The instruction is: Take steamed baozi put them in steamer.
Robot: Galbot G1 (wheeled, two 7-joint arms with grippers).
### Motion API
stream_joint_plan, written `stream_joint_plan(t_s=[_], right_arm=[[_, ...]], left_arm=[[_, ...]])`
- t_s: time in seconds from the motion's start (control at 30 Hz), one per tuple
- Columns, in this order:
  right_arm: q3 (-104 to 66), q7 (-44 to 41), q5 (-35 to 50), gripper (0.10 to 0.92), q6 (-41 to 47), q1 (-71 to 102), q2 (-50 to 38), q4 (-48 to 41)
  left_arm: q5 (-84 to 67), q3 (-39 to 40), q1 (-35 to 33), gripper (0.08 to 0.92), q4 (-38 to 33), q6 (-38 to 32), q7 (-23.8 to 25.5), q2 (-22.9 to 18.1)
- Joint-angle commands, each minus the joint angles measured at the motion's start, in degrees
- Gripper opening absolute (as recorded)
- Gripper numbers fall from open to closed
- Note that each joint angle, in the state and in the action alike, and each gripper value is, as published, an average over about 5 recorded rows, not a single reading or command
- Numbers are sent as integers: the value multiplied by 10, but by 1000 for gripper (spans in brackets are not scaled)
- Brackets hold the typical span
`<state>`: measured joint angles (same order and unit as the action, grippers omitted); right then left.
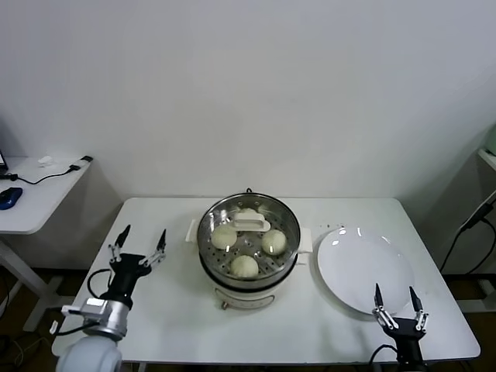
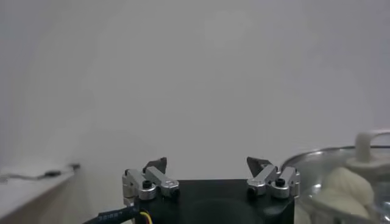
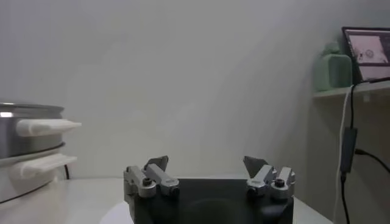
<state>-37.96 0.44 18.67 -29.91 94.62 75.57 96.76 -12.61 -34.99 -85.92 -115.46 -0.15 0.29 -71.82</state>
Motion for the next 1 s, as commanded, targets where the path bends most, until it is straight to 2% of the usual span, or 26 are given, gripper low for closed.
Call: stream_joint_plan(t_s=[0.03,0.43,1.0], right_arm=[[-6,12,9,823,56,4,0,17],[-9,7,16,823,75,12,-1,26],[-7,5,15,823,73,9,2,24]], left_arm=[[-76,-8,-67,823,68,-98,34,22],[-34,26,-95,823,94,-148,43,10],[-23,31,-99,823,96,-163,43,5]])
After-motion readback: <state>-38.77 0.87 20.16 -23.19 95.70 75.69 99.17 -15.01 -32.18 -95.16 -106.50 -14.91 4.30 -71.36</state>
